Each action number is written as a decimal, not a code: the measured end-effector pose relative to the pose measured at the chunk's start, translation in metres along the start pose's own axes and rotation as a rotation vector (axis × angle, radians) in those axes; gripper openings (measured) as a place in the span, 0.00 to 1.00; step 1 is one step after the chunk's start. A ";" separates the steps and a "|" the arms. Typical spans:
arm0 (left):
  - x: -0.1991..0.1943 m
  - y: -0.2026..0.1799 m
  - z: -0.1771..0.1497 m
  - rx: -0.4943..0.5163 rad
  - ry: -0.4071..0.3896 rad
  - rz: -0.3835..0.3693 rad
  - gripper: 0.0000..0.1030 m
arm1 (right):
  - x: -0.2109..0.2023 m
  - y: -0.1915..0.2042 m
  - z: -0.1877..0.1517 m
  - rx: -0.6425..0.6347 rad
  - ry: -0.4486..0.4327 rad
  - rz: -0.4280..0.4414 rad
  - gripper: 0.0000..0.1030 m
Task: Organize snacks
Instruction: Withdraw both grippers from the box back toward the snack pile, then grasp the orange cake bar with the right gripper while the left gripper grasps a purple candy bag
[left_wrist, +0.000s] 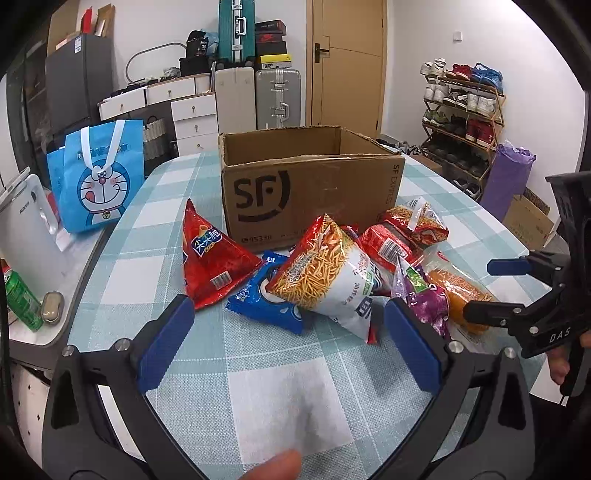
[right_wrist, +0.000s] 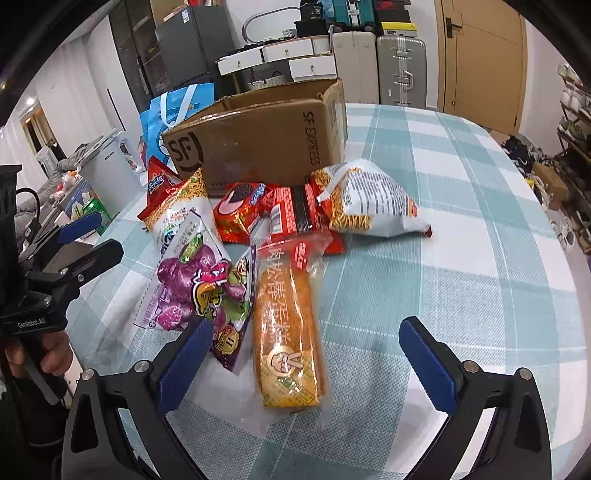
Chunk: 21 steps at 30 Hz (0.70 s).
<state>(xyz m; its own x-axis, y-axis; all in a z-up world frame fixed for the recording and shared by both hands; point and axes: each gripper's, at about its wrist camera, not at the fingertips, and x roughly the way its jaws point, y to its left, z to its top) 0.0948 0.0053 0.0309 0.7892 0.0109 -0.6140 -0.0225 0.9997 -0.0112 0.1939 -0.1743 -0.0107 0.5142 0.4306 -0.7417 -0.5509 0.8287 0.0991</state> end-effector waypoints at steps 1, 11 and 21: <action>0.001 -0.001 -0.001 0.003 -0.001 0.005 1.00 | 0.002 0.000 -0.002 0.001 0.001 0.000 0.99; 0.019 -0.003 -0.011 0.022 0.027 0.025 1.00 | 0.019 0.002 -0.010 -0.014 0.027 -0.039 0.99; 0.035 0.001 -0.016 0.019 0.043 0.045 1.00 | 0.028 0.011 -0.013 -0.107 0.042 -0.095 0.99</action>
<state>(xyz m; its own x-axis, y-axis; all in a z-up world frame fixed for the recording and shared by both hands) 0.1124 0.0068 -0.0034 0.7604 0.0552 -0.6471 -0.0450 0.9985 0.0322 0.1934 -0.1579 -0.0391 0.5409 0.3344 -0.7717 -0.5686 0.8215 -0.0425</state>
